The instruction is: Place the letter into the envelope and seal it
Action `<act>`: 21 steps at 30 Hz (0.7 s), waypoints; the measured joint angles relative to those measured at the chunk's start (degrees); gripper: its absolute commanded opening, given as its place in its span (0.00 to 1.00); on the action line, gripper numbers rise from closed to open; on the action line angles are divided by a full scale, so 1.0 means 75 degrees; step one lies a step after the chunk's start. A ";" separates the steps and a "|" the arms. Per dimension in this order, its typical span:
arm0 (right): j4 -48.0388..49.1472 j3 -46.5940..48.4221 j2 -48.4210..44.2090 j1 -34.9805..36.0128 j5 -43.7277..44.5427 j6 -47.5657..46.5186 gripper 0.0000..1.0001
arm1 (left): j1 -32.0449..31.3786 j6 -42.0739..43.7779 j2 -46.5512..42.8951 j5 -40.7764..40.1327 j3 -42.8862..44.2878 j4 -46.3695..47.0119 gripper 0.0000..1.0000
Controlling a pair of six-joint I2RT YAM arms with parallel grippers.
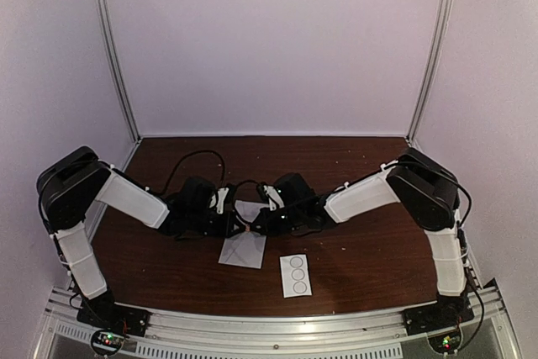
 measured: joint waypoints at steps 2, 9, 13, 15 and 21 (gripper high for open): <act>0.0023 -0.0052 -0.0026 0.0000 0.0006 0.0026 0.00 | 0.0000 0.0000 0.0000 -0.0006 0.0000 -0.0003 0.00; -0.0026 -0.0195 -0.0163 0.0000 0.0055 0.0128 0.00 | 0.0000 -0.0012 -0.0131 -0.0082 -0.0146 -0.0003 0.00; -0.0201 -0.0460 -0.0458 0.0000 0.0085 0.0122 0.00 | 0.0000 -0.0015 -0.0498 -0.0265 -0.0382 -0.0169 0.01; -0.0344 -0.0629 -0.0673 0.0000 0.0082 0.0117 0.11 | 0.0000 -0.0017 -0.0953 -0.0466 -0.0618 -0.0289 0.08; -0.0889 -0.1145 -0.1725 0.0000 0.0015 -0.0099 0.60 | 0.0000 0.0079 -0.3147 -0.1035 -0.1052 -0.0545 0.43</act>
